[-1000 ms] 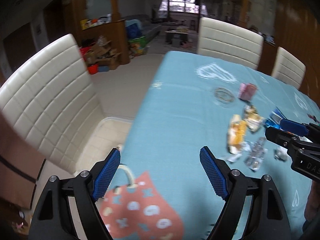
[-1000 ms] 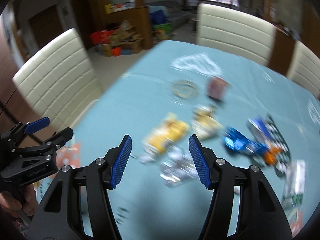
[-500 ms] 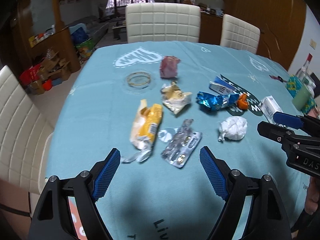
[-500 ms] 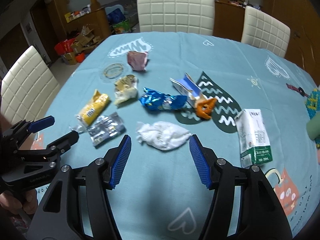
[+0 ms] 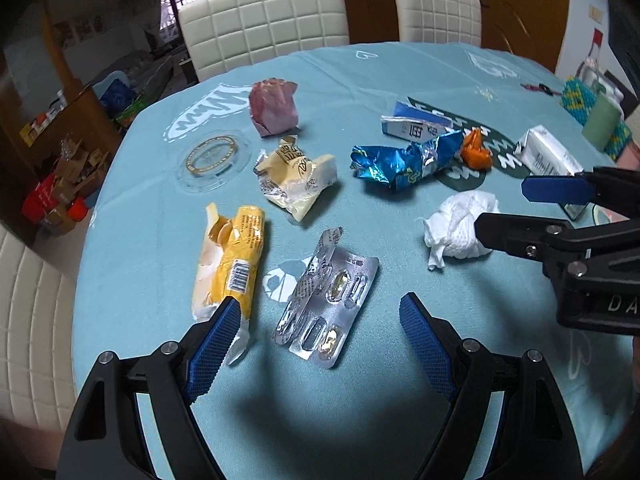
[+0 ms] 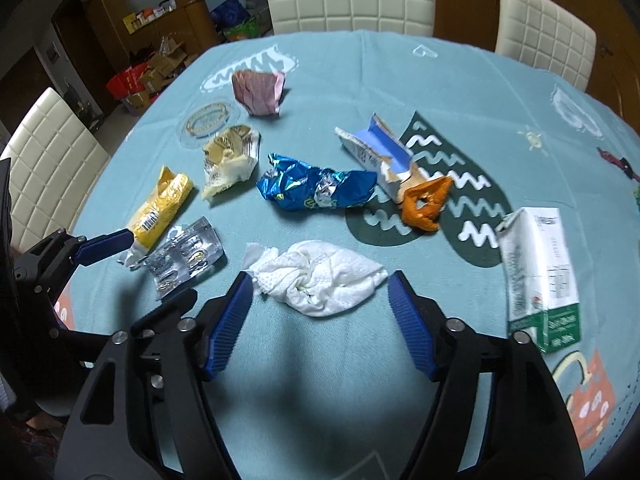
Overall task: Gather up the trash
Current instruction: 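Return to the table and grasp the white tissue with the right tool, then grasp the foil blister pack with the left tool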
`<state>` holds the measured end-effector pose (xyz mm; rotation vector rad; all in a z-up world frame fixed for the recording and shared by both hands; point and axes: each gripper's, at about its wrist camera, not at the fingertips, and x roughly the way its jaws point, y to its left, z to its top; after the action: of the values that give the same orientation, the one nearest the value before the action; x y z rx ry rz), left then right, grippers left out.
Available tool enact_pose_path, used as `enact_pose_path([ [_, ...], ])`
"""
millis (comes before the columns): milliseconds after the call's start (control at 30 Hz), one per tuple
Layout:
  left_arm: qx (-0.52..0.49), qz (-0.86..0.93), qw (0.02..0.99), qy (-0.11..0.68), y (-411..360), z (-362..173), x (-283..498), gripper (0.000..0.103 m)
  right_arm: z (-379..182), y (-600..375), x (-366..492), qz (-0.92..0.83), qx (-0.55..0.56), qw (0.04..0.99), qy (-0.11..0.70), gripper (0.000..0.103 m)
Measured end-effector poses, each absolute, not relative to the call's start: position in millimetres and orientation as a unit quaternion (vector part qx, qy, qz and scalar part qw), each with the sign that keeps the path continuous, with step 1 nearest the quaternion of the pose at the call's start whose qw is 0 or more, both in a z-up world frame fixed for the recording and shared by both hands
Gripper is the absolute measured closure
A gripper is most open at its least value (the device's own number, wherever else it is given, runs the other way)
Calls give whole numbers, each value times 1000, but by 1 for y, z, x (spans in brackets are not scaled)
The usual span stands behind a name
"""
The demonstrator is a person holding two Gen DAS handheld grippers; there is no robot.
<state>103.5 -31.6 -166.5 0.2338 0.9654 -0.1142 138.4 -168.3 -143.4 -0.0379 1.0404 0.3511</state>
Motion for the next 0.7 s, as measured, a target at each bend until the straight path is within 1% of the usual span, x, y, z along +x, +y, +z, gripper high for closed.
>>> enact_pose_path([
  [200, 130, -64, 869, 473, -34, -179, 114, 23, -161, -165, 151, 168, -15, 842, 512, 27],
  [333, 117, -68, 868, 477, -31, -182, 117, 23, -168, -164, 156, 170, -14, 838, 519, 27],
  [367, 116, -68, 869, 477, -31, -182, 117, 23, -169, -163, 155, 172, -15, 836, 520, 27],
  [400, 115, -68, 869, 476, -30, -182, 117, 24, -170, -162, 155, 177, -15, 835, 521, 32],
  [433, 111, -70, 869, 477, -30, -182, 117, 27, -170, -161, 155, 181, -14, 834, 522, 36],
  [467, 102, -74, 869, 479, -29, -182, 117, 34, -171, -159, 154, 188, -14, 832, 522, 44],
  [500, 87, -81, 867, 483, -27, -181, 117, 38, -170, -157, 152, 192, -16, 831, 521, 53],
  [533, 81, -84, 866, 485, -27, -181, 117, 47, -169, -155, 149, 200, -18, 831, 519, 57],
  [567, 82, -82, 867, 485, -27, -180, 116, 58, -167, -152, 148, 203, -22, 832, 517, 63],
  [633, 83, -88, 865, 487, -29, -178, 115, 67, -164, -149, 144, 203, -31, 837, 507, 66],
  [700, 73, -92, 864, 489, -27, -176, 113, 69, -161, -150, 141, 206, -28, 840, 502, 68],
])
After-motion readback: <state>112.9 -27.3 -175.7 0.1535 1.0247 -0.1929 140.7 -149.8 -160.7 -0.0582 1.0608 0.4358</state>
